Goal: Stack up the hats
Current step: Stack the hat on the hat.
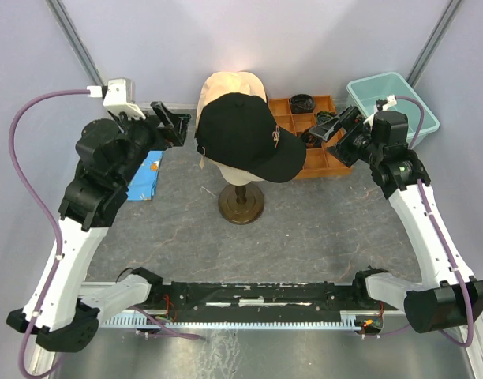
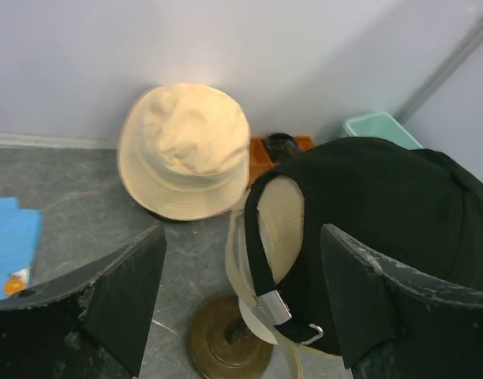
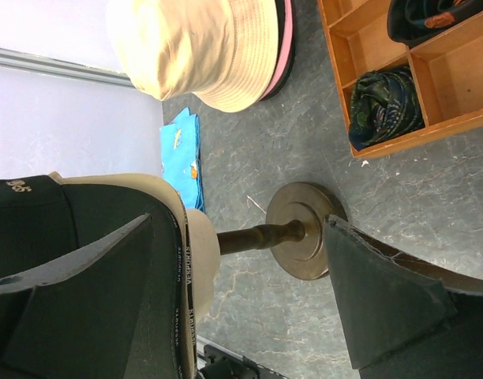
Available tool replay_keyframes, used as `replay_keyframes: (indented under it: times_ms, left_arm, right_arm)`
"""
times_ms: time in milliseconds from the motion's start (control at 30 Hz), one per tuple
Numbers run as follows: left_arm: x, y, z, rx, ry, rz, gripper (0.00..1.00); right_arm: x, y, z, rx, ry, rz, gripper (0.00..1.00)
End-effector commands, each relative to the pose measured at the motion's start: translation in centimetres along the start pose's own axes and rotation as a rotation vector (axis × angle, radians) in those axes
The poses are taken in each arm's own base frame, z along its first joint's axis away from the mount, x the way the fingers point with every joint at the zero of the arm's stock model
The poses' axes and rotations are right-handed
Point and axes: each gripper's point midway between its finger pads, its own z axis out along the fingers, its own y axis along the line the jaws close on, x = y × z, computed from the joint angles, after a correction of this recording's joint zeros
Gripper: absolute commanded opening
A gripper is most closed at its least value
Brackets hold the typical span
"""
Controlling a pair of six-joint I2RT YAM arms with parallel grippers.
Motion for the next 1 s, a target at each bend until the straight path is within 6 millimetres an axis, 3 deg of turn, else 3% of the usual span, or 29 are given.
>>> replay_keyframes:
  times_ms: [0,300,967]
  left_arm:
    - [1.5,-1.6,0.2,0.186,0.147,-0.09,0.85]
    - [5.6,-0.7,1.8,0.258,0.263,-0.167,0.82]
    - [7.3,1.1,3.9,0.184,0.296,-0.163,0.82]
  right_arm:
    - [-0.8,1.7,-0.1,-0.074,-0.023,0.001,0.94]
    - [-1.1,2.1,-0.1,-0.085,-0.023,0.008,0.94]
    - [-1.0,2.2,0.0,-0.097,-0.011,0.031,0.94]
